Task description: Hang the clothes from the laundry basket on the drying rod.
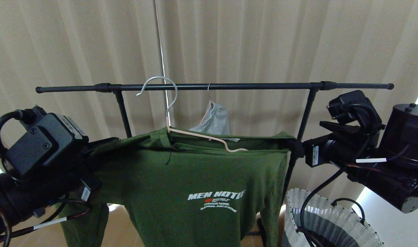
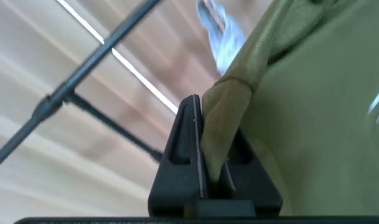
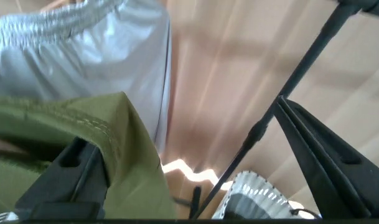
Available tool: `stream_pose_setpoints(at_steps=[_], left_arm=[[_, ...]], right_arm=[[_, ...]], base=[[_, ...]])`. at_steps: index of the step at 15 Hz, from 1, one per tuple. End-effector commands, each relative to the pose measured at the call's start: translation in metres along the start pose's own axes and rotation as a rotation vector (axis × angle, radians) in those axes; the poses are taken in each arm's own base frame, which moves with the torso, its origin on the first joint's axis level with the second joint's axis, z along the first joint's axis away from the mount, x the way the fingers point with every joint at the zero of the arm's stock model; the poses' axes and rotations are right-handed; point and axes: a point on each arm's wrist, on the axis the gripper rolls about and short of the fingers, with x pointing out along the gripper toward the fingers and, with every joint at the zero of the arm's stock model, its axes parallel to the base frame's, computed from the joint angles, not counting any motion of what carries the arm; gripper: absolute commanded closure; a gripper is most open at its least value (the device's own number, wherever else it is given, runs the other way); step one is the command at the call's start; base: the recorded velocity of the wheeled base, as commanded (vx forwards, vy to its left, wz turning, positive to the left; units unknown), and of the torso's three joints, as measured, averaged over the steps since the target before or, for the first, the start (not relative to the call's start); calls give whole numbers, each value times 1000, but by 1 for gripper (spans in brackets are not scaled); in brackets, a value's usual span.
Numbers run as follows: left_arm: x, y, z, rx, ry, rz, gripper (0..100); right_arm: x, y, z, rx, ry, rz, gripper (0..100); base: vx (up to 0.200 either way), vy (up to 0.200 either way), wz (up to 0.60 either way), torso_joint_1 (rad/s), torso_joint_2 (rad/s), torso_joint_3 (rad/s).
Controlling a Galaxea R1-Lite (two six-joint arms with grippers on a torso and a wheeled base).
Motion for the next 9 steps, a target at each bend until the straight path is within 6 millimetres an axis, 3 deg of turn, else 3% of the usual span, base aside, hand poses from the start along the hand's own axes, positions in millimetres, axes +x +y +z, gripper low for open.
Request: stream_pose_setpoints(at_steps=[1, 3, 6, 9], left_arm=[[6, -2, -6, 2, 43, 3, 100], [11, -3, -9, -2, 139, 98, 100], [12, -6, -5, -97, 132, 109, 100], [13, -10, -1, -153, 112, 86, 100]], right_arm=[[-4, 5, 1, -3, -9, 22, 0], [-17, 23, -1, -44, -7, 112, 0], [-33, 45, -12, -69, 8, 238, 0], [-37, 47, -14, -63, -28, 348, 0]], base=[[0, 0, 0, 0, 0, 0], [0, 0, 0, 0, 0, 0], [0, 0, 0, 0, 0, 0], [0, 0, 0, 0, 0, 0]])
